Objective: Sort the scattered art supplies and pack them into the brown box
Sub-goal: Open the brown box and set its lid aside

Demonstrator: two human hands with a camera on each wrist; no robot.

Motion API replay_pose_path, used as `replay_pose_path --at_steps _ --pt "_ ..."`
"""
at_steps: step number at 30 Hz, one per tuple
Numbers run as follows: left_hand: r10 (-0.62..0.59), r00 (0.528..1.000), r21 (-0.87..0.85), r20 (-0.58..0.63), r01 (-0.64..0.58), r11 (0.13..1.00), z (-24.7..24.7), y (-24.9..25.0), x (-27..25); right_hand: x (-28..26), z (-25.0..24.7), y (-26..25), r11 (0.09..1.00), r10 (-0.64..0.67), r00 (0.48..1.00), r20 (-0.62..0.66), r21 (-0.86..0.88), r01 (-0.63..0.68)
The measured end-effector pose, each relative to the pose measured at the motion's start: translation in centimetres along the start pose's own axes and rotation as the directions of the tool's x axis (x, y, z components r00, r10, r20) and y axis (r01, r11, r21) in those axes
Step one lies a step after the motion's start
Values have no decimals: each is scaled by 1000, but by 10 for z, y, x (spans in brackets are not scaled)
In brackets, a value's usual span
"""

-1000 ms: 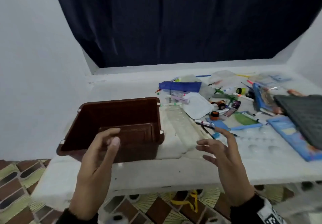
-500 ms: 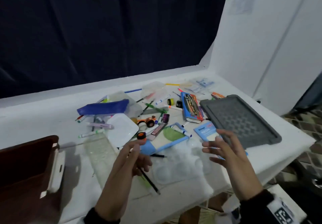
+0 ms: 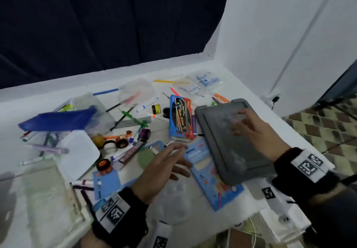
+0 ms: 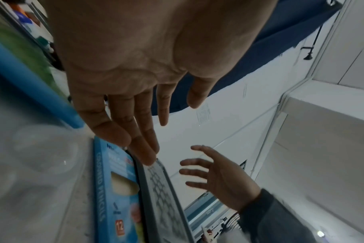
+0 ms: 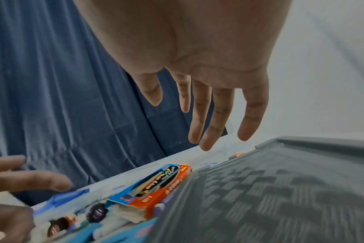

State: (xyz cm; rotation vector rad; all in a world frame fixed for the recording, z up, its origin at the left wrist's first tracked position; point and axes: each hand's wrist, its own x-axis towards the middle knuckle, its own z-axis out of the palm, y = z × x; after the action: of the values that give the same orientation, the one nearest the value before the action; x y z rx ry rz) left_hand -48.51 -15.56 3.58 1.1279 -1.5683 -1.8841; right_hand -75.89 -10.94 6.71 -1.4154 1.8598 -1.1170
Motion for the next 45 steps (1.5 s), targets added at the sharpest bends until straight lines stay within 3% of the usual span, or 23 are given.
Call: replay_pose_path --at_steps 5,12,16,19,22,24,27,30,32,34,36,43,45 --pt "-19 1000 156 -13 21 988 39 -3 21 73 -31 22 925 -32 968 249 -359 123" --pt "-32 997 270 -77 52 961 80 -14 33 156 -34 55 741 -123 820 559 -498 450" --pt "3 991 516 -135 67 854 107 -16 33 188 -28 74 586 -38 743 668 -588 558" --pt "16 990 638 -137 76 767 122 -18 35 197 -22 83 523 -1 697 717 -594 611" --pt "20 992 723 -126 78 687 132 -17 40 201 -19 89 438 -12 703 711 -628 643" --pt "15 991 708 -131 83 702 135 -16 41 203 -19 88 425 -31 699 715 -623 657" --pt "24 990 601 -135 62 797 136 -15 38 204 -20 85 445 -32 687 726 -605 660" --pt "42 981 474 -192 55 879 130 -6 26 209 -26 85 540 -37 686 726 -563 626" --pt "60 961 292 -269 22 956 124 2 17 214 -31 84 636 -71 689 721 -499 588" --pt "102 926 106 -363 -68 992 115 9 9 216 -36 81 718 -81 710 700 -453 529" --pt "157 866 57 -474 -148 987 106 14 5 218 -38 79 775 -78 735 674 -423 470" --pt "273 562 -48 -781 -490 870 80 39 16 222 -35 70 956 -154 802 577 -118 269" --pt "281 491 -15 -824 -515 857 74 48 19 221 -29 73 967 -175 836 520 -67 245"
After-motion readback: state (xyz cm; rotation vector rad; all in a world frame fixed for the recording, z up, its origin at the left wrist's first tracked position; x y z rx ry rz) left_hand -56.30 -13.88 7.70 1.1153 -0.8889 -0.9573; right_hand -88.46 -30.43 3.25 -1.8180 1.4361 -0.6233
